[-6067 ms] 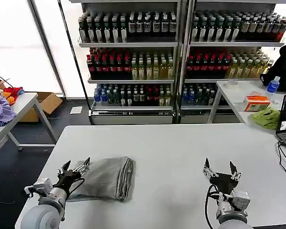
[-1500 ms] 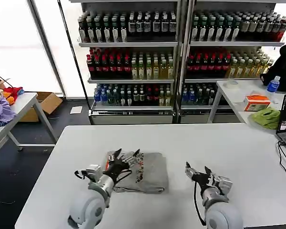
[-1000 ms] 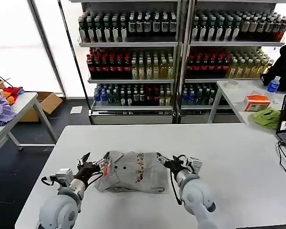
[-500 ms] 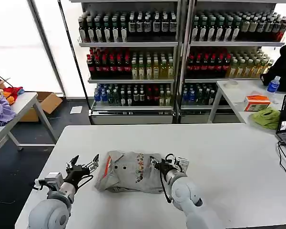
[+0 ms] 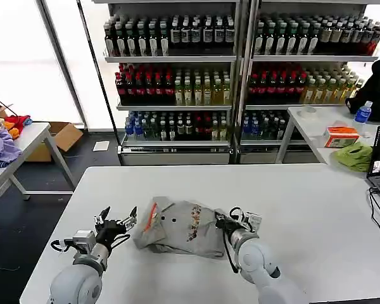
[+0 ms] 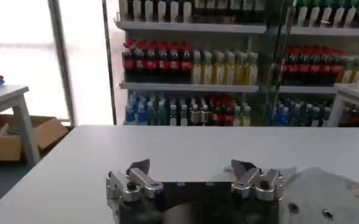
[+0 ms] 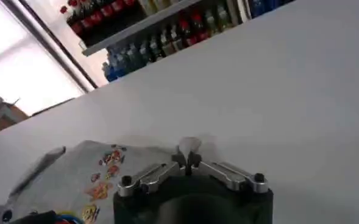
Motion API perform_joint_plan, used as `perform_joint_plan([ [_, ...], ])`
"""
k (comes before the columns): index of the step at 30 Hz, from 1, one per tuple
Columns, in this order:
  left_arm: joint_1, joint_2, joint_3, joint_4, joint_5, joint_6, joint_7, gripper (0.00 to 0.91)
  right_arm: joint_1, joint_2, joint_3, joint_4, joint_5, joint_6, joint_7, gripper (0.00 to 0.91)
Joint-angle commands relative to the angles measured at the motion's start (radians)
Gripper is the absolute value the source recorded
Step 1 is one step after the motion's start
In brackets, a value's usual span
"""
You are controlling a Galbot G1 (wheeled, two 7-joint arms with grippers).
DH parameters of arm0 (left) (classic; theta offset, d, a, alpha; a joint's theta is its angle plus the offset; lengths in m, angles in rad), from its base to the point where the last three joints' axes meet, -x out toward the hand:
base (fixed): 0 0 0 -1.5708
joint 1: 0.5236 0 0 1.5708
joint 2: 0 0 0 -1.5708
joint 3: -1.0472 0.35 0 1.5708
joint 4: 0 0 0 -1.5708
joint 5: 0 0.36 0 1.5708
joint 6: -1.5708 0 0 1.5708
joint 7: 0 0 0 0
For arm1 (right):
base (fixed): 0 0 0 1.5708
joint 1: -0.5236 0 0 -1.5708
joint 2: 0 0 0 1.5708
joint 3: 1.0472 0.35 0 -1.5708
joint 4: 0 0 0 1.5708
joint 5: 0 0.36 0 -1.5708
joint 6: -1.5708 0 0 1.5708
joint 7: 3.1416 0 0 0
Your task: Fold and organize the clothes.
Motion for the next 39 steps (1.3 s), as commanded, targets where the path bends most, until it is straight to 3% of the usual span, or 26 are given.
perform_joint_plan([
  [1,0.008,-0.009,0.011,-0.009,0.023,-0.003,0.003,0.907,0.069,-0.176,0.025,-0.007,0.024,-0.002,-0.02,0.0],
  [9,0.006,-0.017,0.022,-0.013,0.02,0.006,0.001,0.907,0.249,-0.24,-0.065,-0.134,-0.02,-0.003,-0.083,0.0],
  [13,0.012,-0.02,0.019,-0.021,0.011,0.008,-0.001,0.907,0.279,-0.224,-0.092,-0.203,-0.138,-0.001,-0.113,0.0],
  [14,0.013,-0.02,0.019,-0.022,0.008,0.008,-0.001,0.907,0.283,-0.215,-0.092,-0.22,-0.168,0.0,-0.12,0.05],
  [15,0.014,-0.021,0.016,-0.023,0.007,0.008,-0.001,0.907,0.288,-0.21,-0.091,-0.238,-0.192,0.0,-0.129,0.141],
  [17,0.015,-0.021,0.011,-0.025,0.003,0.009,-0.001,0.907,0.288,-0.203,-0.086,-0.25,-0.218,0.0,-0.147,0.907],
  [20,0.017,-0.021,0.003,-0.028,-0.005,0.011,-0.003,0.907,0.256,-0.191,-0.055,-0.196,-0.259,-0.001,-0.168,0.907],
  [22,0.021,-0.022,-0.001,-0.03,-0.009,0.011,-0.004,0.907,0.221,-0.178,-0.011,-0.144,-0.34,-0.001,-0.169,0.907],
  [24,0.025,-0.023,-0.003,-0.032,-0.012,0.011,-0.004,0.907,0.172,-0.167,0.02,-0.083,-0.486,0.0,-0.185,0.907],
  [27,0.027,-0.028,0.0,-0.031,-0.012,0.012,-0.005,0.907,0.09,-0.164,0.039,0.042,-0.532,0.0,-0.163,0.907],
  [30,0.024,-0.035,0.006,-0.03,-0.011,0.015,-0.008,0.907,-0.01,-0.183,0.017,0.148,-0.499,-0.002,-0.156,0.907],
  [34,0.034,-0.035,0.016,-0.035,-0.01,0.021,-0.014,0.907,-0.086,-0.254,-0.076,0.243,-0.489,-0.009,-0.104,0.907],
  [39,0.052,-0.037,0.012,-0.042,-0.008,0.023,-0.013,0.907,-0.087,-0.325,-0.145,0.28,-0.348,-0.009,-0.063,0.907],
])
